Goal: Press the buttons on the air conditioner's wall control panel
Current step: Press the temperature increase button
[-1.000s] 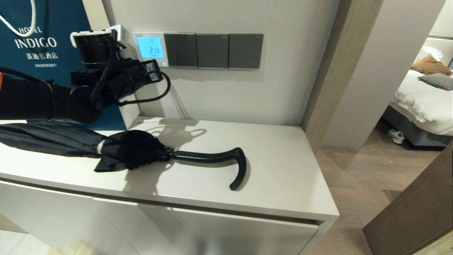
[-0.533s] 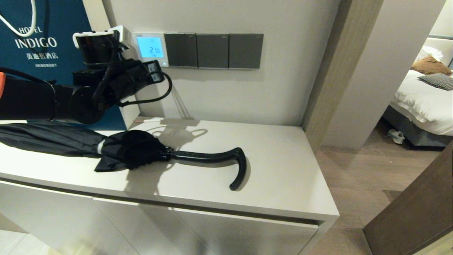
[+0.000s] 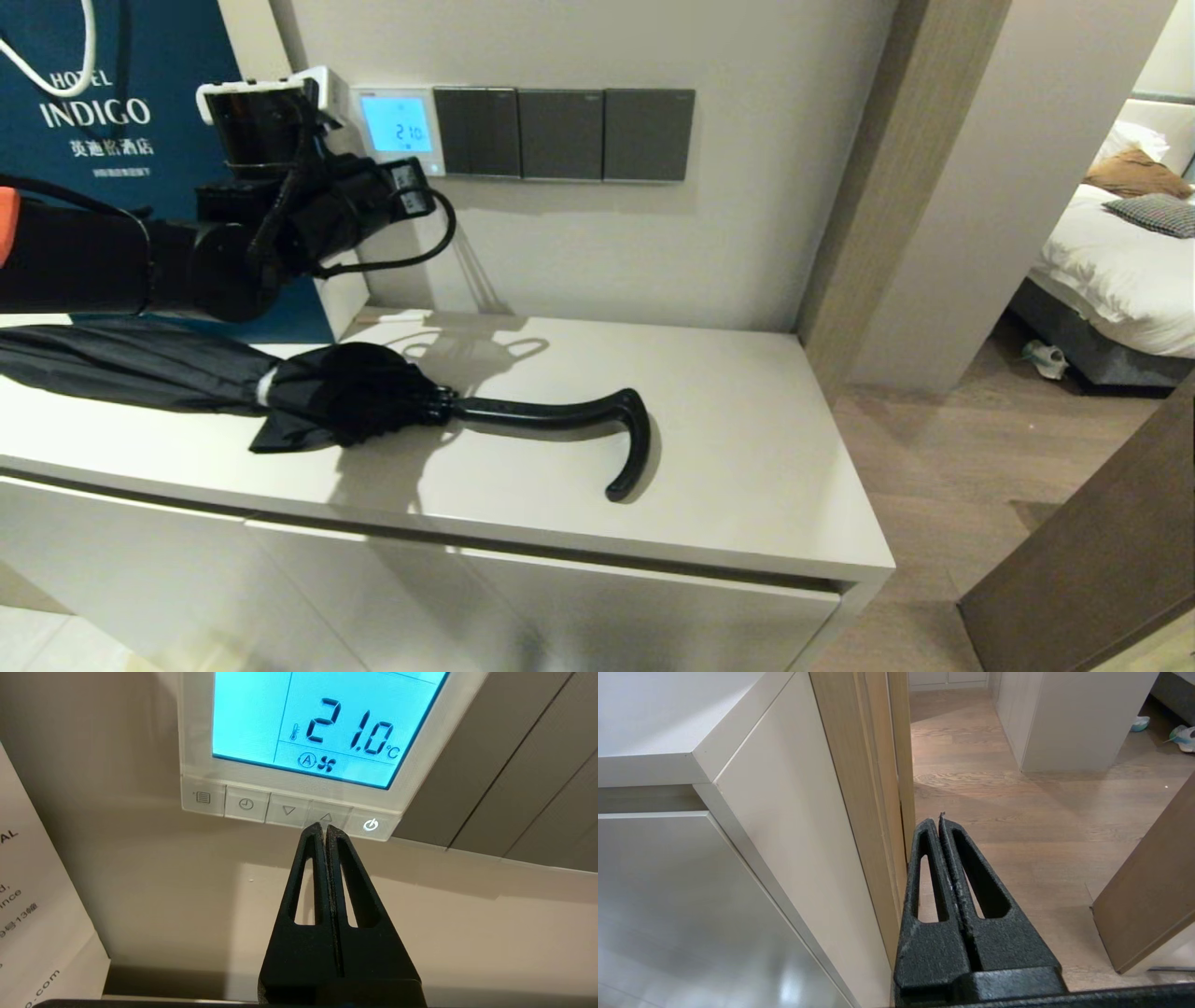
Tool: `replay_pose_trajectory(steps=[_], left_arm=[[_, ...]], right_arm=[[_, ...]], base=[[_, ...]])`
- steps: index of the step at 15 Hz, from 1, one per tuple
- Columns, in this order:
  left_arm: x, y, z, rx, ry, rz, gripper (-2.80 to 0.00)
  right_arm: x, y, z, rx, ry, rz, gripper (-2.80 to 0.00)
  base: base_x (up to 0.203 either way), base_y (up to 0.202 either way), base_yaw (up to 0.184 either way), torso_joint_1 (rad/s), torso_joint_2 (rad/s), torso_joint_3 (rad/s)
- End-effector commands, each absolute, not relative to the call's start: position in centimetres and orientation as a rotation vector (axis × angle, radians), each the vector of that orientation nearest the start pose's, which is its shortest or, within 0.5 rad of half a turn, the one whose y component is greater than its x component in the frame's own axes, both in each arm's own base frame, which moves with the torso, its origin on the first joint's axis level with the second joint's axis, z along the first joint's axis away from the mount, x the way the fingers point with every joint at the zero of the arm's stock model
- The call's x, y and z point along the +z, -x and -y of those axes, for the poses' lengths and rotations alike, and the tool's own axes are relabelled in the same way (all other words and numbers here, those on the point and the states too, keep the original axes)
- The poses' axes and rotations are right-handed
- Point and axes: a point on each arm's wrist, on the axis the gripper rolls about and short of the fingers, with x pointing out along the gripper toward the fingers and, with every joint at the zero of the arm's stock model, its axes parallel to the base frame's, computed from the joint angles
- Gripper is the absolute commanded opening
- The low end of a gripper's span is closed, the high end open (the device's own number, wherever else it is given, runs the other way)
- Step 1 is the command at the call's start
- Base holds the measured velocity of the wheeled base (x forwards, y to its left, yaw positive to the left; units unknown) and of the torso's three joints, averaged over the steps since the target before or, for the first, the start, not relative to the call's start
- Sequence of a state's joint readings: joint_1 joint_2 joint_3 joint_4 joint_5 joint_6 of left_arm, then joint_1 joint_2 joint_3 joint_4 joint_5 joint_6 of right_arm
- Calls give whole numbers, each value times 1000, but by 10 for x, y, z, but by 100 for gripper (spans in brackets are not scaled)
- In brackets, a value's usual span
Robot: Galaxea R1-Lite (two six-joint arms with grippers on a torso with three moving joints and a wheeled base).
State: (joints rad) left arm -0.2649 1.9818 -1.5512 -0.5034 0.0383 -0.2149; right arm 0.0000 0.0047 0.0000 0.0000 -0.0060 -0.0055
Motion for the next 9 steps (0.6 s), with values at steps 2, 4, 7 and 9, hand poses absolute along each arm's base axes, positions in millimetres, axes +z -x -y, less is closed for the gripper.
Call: replay_pose_trajectory(steps=[2,4,7,9], left_arm=[[278,-406,108,-230,227,47,-280],[277,-407,108,-230,225,42,-280],[277,-407,108,-230,225,42,-280],[276,-407,108,-229,225,41,-280]], right_arm=[[75,22,0,-6,6,-8,-280],[75,22,0,-6,6,-8,-280],[75,22,0,-6,6,-8,-280],[75,22,0,-6,6,-8,-280]], base=[[0,0,0,0,0,0],[0,0,0,0,0,0],[0,0,0,0,0,0],[0,0,0,0,0,0]])
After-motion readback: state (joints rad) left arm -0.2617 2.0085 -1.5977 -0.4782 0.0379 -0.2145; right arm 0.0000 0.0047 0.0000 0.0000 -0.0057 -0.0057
